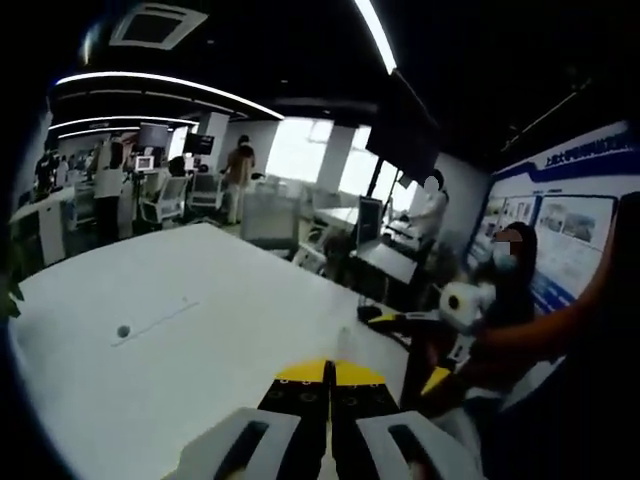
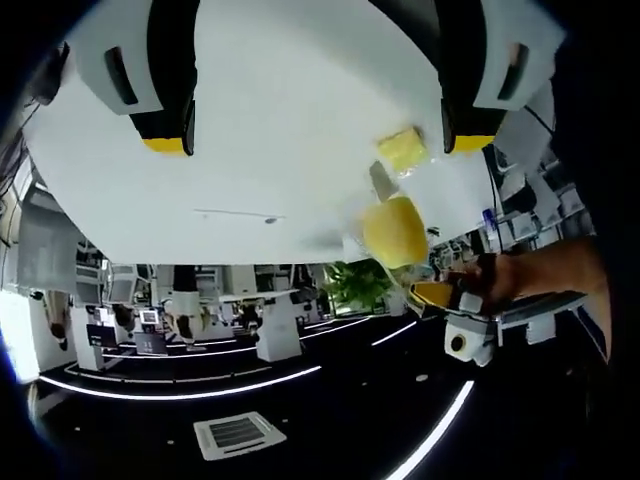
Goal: Compare the silicone blocks by pressing each to a similar depth, holding the contact briefly, and releasing to observe deformation and rebound differences across the visible hardness samples.
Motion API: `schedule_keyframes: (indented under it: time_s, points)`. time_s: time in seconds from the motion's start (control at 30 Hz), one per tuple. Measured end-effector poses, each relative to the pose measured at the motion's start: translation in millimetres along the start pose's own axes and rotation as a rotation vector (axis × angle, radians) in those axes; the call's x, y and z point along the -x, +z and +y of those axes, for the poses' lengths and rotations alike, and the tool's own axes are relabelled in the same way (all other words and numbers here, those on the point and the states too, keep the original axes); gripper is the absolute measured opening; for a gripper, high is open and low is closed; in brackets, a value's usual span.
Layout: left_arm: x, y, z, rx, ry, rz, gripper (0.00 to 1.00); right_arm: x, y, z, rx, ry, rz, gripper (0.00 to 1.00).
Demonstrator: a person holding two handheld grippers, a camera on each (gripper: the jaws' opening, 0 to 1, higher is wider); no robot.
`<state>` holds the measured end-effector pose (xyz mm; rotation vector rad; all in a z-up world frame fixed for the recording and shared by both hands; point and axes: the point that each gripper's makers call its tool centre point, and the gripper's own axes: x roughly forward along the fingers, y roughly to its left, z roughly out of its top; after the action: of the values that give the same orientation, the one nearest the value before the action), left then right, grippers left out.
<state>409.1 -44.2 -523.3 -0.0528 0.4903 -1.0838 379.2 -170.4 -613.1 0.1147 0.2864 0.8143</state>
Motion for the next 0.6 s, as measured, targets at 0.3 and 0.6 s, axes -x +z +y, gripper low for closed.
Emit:
schedule_keyframes:
  time_s: [0.3, 0.6]
  points:
    - [5, 6.7, -9.2, -0.001, -0.034, -0.005, 0.00, -16, 13.6, 10, 0.023, 0.093, 0.006, 0.96]
    - [10, 17.7, -22.9, -0.010, -0.082, -0.017, 0.00, -35, 30.8, 38, 0.066, 0.208, -0.035, 0.96]
